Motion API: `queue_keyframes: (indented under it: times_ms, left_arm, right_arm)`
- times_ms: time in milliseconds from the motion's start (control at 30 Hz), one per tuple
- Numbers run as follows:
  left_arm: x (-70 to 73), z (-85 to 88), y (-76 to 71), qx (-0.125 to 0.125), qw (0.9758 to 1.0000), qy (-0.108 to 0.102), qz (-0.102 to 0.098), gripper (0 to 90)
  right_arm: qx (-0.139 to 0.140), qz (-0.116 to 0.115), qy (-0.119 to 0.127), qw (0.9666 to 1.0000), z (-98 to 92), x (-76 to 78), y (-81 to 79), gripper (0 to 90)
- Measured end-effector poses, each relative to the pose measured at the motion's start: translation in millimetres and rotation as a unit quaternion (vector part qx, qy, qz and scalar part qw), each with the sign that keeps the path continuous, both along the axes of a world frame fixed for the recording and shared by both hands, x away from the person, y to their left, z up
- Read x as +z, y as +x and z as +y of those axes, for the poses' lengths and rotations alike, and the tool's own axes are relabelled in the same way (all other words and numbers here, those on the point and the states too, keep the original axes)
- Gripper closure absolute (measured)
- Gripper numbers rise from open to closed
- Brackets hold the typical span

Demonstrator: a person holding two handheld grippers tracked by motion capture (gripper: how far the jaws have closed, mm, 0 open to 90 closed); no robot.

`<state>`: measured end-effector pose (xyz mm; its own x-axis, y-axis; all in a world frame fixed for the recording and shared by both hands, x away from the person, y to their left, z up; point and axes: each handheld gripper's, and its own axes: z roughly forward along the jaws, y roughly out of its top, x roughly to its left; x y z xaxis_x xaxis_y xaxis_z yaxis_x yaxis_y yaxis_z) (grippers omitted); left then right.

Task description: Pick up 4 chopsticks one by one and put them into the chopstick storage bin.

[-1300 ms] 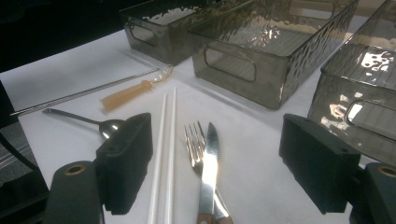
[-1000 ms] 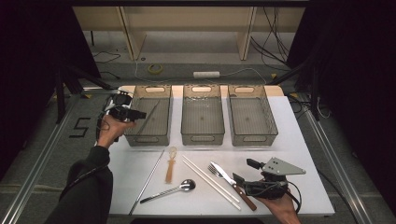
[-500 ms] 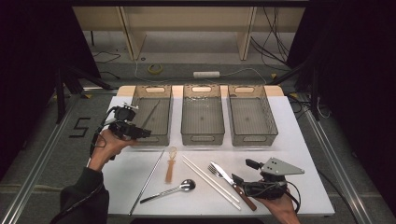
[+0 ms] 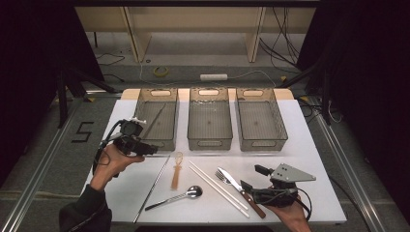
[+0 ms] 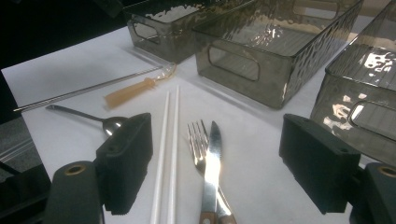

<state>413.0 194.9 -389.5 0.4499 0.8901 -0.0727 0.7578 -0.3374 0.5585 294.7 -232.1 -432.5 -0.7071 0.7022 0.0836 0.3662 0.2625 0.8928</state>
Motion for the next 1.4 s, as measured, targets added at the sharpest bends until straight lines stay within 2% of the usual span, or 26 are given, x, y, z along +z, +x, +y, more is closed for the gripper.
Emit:
queue_keyframes:
  times_ms: [200,267,433,600,800,933,1000,1133,1400]
  left_arm:
    - [-5.0,-3.2,-11.0,-0.007,0.9998,0.014,0.013,22.3]
    - [-8.2,-4.2,-14.9,-0.01,0.9994,0.026,0.019,22.7]
    - [-19.2,-6.8,-24.8,-0.016,0.9979,0.045,0.045,23.5]
    - [-24.2,-8.3,-35.4,-0.019,0.997,0.054,0.052,24.7]
    - [-31.7,-13.0,-48.4,-0.029,0.9948,0.066,0.071,27.2]
    - [-34.2,-15.2,-53.2,-0.038,0.9932,0.076,0.08,30.2]
    - [-36.8,-16.1,-55.2,-0.037,0.993,0.075,0.083,32.0]
    - [-42.6,-16.1,-58.4,-0.047,0.9913,0.076,0.096,35.2]
    - [-50.2,-18.5,-64.3,-0.055,0.9885,0.084,0.113,46.2]
  right_arm:
    - [0.0,0.0,0.0,1.0,-0.5,0.3,0.1,26.8]
    - [0.001,0.0,-0.001,1.0,-0.4,0.4,-0.2,26.8]
    - [0.0,0.0,-0.002,1.0,-0.2,0.4,-0.2,26.9]
    - [0.0,0.001,-0.003,1.0,0.5,0.5,-0.5,26.9]
    - [0.0,0.001,-0.003,1.0,0.3,0.5,-0.6,26.8]
    - [0.001,0.0,-0.003,1.0,0.9,0.7,-0.7,26.8]
    - [0.001,-0.001,-0.002,1.0,0.9,0.7,-0.7,26.8]
    - [0.002,0.0,-0.003,1.0,0.9,0.6,-0.8,26.8]
    - [0.003,0.0,-0.003,1.0,1.2,0.6,-0.8,26.9]
